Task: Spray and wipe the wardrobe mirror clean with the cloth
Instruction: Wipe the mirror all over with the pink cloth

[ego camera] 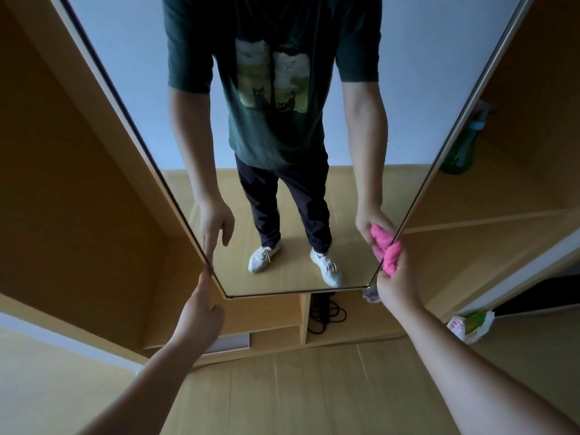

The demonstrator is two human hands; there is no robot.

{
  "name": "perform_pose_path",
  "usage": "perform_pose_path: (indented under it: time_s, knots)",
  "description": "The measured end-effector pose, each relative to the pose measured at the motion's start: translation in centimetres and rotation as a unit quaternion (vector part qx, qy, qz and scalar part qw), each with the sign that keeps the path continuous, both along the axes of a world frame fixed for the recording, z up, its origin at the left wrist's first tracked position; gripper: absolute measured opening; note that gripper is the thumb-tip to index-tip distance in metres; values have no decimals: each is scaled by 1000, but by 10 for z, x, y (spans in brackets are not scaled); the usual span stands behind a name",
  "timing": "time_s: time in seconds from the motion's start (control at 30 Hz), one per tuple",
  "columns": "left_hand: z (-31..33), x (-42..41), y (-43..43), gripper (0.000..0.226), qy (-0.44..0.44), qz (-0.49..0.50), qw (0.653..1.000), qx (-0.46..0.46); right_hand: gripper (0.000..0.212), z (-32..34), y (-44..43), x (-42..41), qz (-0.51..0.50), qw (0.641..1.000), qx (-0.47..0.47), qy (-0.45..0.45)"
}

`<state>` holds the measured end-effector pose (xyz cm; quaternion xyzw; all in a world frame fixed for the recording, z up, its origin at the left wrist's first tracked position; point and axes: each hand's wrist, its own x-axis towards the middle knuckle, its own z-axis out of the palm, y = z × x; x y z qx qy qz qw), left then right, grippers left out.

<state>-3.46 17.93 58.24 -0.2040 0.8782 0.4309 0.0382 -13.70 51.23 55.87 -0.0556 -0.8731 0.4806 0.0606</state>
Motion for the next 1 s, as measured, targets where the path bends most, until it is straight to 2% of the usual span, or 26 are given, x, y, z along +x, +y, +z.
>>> perform_pose_path:
  time_s: [0.13, 0.37, 0.5, 0.73, 0.83, 1.0]
  knots:
    - [-6, 1, 1, 80, 12, 2, 1000, 9, 49, -13, 1, 2, -12, 999, 2, -52]
    - [-19, 3, 1, 81, 14, 2, 1000, -3, 39, -32, 0, 8, -9, 998, 14, -60]
    - [-27, 4, 0, 82, 26, 10, 1000, -9, 45, -47, 1, 7, -5, 996, 10, -93]
    - [-39, 15, 2, 70, -1, 39, 999, -24, 28, -65, 5, 13, -26, 989, 15, -145]
    - [-36, 20, 4, 62, 9, 57, 998, -29, 36, -59, 6, 23, -31, 986, -10, -164]
    - [-12, 22, 19, 49, 51, 18, 998, -22, 52, -26, 14, 44, -11, 982, -15, -188]
